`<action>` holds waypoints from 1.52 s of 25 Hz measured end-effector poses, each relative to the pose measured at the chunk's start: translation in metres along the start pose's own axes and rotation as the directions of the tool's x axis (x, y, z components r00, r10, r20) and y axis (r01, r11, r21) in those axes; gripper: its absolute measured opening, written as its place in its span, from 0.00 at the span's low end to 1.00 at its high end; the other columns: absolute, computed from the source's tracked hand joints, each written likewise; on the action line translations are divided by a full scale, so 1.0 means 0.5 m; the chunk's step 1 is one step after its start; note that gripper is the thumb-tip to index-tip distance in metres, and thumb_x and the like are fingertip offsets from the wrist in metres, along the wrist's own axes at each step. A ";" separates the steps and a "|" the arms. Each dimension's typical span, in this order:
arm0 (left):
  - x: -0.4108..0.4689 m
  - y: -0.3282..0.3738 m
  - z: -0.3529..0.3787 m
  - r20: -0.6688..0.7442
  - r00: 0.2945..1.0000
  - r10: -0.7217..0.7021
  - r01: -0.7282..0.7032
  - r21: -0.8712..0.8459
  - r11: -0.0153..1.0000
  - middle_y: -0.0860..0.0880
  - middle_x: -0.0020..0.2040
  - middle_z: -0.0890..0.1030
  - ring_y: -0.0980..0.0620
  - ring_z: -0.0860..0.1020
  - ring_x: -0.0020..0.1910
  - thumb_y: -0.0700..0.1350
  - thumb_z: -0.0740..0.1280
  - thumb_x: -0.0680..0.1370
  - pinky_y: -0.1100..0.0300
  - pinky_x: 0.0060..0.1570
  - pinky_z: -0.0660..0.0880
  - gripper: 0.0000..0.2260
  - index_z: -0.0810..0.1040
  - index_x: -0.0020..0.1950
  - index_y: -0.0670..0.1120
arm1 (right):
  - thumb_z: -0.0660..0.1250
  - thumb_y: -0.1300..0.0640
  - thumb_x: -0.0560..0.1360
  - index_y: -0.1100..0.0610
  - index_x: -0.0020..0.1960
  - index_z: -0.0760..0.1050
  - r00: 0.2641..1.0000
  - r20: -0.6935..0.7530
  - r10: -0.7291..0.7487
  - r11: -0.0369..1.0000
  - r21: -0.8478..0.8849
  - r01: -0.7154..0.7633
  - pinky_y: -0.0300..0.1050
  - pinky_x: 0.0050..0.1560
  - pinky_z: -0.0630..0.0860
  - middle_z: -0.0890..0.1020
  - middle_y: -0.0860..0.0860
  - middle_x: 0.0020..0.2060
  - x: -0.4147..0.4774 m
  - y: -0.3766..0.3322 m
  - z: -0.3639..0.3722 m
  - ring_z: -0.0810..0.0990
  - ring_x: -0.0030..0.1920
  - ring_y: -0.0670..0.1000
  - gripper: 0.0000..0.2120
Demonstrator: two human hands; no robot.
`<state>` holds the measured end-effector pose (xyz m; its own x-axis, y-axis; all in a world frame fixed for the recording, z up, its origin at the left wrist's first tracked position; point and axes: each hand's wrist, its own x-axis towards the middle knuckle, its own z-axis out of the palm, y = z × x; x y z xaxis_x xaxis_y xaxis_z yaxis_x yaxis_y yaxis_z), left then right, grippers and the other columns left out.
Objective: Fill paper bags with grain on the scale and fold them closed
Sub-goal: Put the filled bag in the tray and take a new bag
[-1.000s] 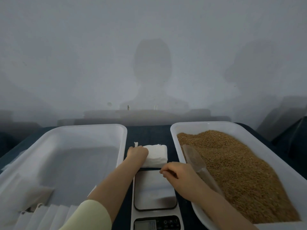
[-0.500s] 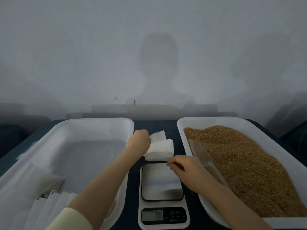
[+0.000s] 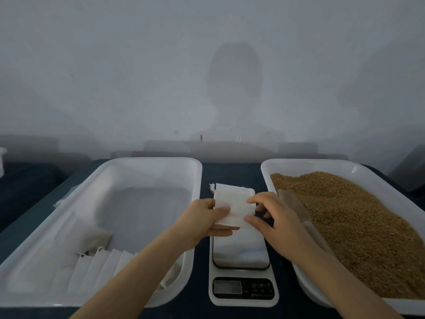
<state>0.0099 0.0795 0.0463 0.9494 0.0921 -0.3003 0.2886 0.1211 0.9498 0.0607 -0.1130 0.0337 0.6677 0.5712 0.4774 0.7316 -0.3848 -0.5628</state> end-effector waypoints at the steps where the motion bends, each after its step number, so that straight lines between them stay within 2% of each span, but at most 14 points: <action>1: -0.002 -0.005 0.000 0.011 1.000 -0.025 0.026 -0.030 0.999 0.42 0.51 0.84 0.44 0.84 0.47 0.42 0.65 0.79 0.55 0.43 0.81 0.12 0.75 0.60 0.39 | 0.61 0.37 0.71 0.46 0.55 0.73 0.998 0.043 -0.037 0.998 -0.040 0.039 0.28 0.52 0.69 0.72 0.36 0.51 -0.002 -0.003 -0.001 0.71 0.53 0.36 0.18; 4: -0.002 -0.012 0.001 0.038 0.997 -0.060 0.062 -0.059 0.996 0.41 0.50 0.84 0.44 0.84 0.48 0.42 0.65 0.79 0.54 0.45 0.81 0.13 0.73 0.62 0.38 | 0.68 0.48 0.74 0.54 0.52 0.79 0.974 0.115 -0.194 0.957 -0.195 0.214 0.33 0.53 0.69 0.77 0.44 0.50 -0.004 -0.005 0.003 0.74 0.53 0.42 0.12; 7: 0.001 -0.013 0.007 0.053 0.998 -0.035 0.037 -0.049 0.998 0.43 0.50 0.84 0.45 0.84 0.49 0.46 0.63 0.81 0.56 0.45 0.81 0.14 0.73 0.63 0.39 | 0.71 0.61 0.73 0.57 0.47 0.80 0.974 0.088 -0.208 0.960 -0.175 0.220 0.31 0.47 0.70 0.79 0.47 0.44 -0.006 -0.003 0.010 0.75 0.45 0.43 0.04; 10: 0.002 -0.017 0.008 0.066 0.998 0.017 -0.012 -0.068 0.998 0.45 0.50 0.85 0.47 0.83 0.50 0.57 0.60 0.79 0.54 0.47 0.81 0.19 0.74 0.60 0.43 | 0.70 0.60 0.74 0.57 0.44 0.79 0.999 -0.005 -0.049 0.997 -0.052 0.049 0.31 0.39 0.70 0.76 0.43 0.38 -0.005 -0.003 0.011 0.74 0.38 0.41 0.01; 12: -0.002 -0.024 0.011 0.090 0.994 0.062 -0.064 0.017 0.998 0.48 0.50 0.85 0.50 0.83 0.50 0.60 0.63 0.75 0.55 0.46 0.81 0.20 0.75 0.57 0.45 | 0.71 0.59 0.73 0.57 0.42 0.78 0.999 -0.041 0.024 0.999 -0.041 -0.025 0.32 0.37 0.71 0.75 0.42 0.36 -0.004 -0.001 0.015 0.75 0.37 0.43 0.03; 16: 0.002 -0.038 0.021 0.114 0.986 0.124 -0.148 0.231 0.962 0.52 0.48 0.85 0.55 0.83 0.48 0.53 0.67 0.77 0.62 0.43 0.79 0.11 0.78 0.52 0.46 | 0.70 0.54 0.73 0.56 0.39 0.74 0.999 0.001 0.035 0.999 -0.012 -0.034 0.36 0.35 0.72 0.74 0.43 0.34 -0.006 -0.002 0.023 0.74 0.36 0.45 0.08; 19: 0.006 -0.039 0.023 0.085 0.987 0.140 -0.156 0.236 0.959 0.50 0.45 0.85 0.54 0.83 0.47 0.47 0.68 0.77 0.62 0.42 0.80 0.06 0.78 0.48 0.45 | 0.70 0.50 0.73 0.54 0.38 0.73 0.996 0.030 0.082 0.997 0.006 -0.082 0.40 0.35 0.74 0.75 0.45 0.33 -0.005 -0.003 0.023 0.75 0.35 0.46 0.11; 23: 0.008 -0.047 0.025 0.009 0.982 0.190 -0.184 0.297 0.937 0.48 0.41 0.84 0.55 0.84 0.44 0.43 0.68 0.75 0.61 0.43 0.81 0.04 0.76 0.42 0.45 | 0.69 0.50 0.73 0.52 0.39 0.74 0.984 0.107 0.143 0.985 0.083 -0.152 0.37 0.36 0.74 0.77 0.45 0.33 -0.002 -0.007 0.022 0.76 0.35 0.44 0.09; 28: 0.010 -0.048 0.029 -0.027 0.976 0.215 -0.185 0.417 0.890 0.51 0.35 0.80 0.58 0.81 0.36 0.43 0.68 0.74 0.62 0.42 0.80 0.07 0.73 0.37 0.47 | 0.67 0.56 0.76 0.52 0.42 0.70 0.987 0.015 0.161 0.987 -0.007 -0.161 0.37 0.36 0.75 0.78 0.46 0.33 -0.004 -0.007 0.016 0.77 0.35 0.44 0.06; 31: 0.003 -0.047 0.029 -0.003 0.970 0.244 -0.218 0.438 0.872 0.55 0.35 0.78 0.60 0.77 0.35 0.54 0.73 0.71 0.65 0.39 0.78 0.11 0.74 0.39 0.51 | 0.65 0.66 0.76 0.56 0.43 0.78 0.999 0.036 0.032 0.999 -0.040 -0.031 0.33 0.37 0.70 0.76 0.46 0.36 -0.004 -0.009 0.015 0.74 0.35 0.42 0.07; 33: 0.005 -0.049 0.026 -0.065 0.946 0.317 -0.271 0.373 0.887 0.55 0.47 0.78 0.59 0.78 0.47 0.63 0.71 0.67 0.62 0.47 0.77 0.21 0.73 0.51 0.52 | 0.63 0.72 0.75 0.62 0.43 0.81 0.999 0.052 0.006 1.000 -0.019 -0.005 0.29 0.41 0.68 0.77 0.48 0.39 -0.001 -0.004 0.009 0.75 0.39 0.43 0.10; 35: 0.011 -0.046 0.019 -0.141 0.941 0.308 -0.283 0.176 0.943 0.52 0.59 0.75 0.54 0.76 0.58 0.59 0.66 0.73 0.55 0.58 0.75 0.22 0.66 0.62 0.51 | 0.62 0.74 0.74 0.65 0.45 0.82 0.998 0.062 0.018 0.998 0.052 -0.022 0.31 0.43 0.71 0.79 0.51 0.41 0.002 -0.005 0.000 0.77 0.42 0.47 0.11; 36: 0.011 -0.043 0.016 -0.126 0.950 0.285 -0.277 0.079 0.958 0.52 0.59 0.76 0.54 0.77 0.57 0.56 0.64 0.75 0.54 0.59 0.75 0.20 0.66 0.64 0.51 | 0.61 0.75 0.74 0.66 0.46 0.82 0.998 0.058 0.030 0.995 0.093 -0.036 0.33 0.44 0.73 0.80 0.52 0.42 0.003 -0.006 -0.004 0.77 0.44 0.48 0.12; 38: 0.012 -0.043 0.013 -0.042 0.962 0.271 -0.272 -0.018 0.962 0.52 0.53 0.82 0.54 0.81 0.52 0.52 0.64 0.76 0.57 0.53 0.78 0.16 0.74 0.60 0.47 | 0.61 0.73 0.75 0.65 0.46 0.82 0.997 0.026 0.069 0.988 0.137 -0.072 0.31 0.45 0.73 0.81 0.53 0.43 0.002 -0.009 -0.014 0.77 0.45 0.47 0.11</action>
<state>0.0101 0.0709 0.0250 0.9860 0.1628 -0.0353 0.0176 0.1090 0.9939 0.0591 -0.1155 0.0413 0.7124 0.5624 0.4197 0.6561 -0.3217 -0.6827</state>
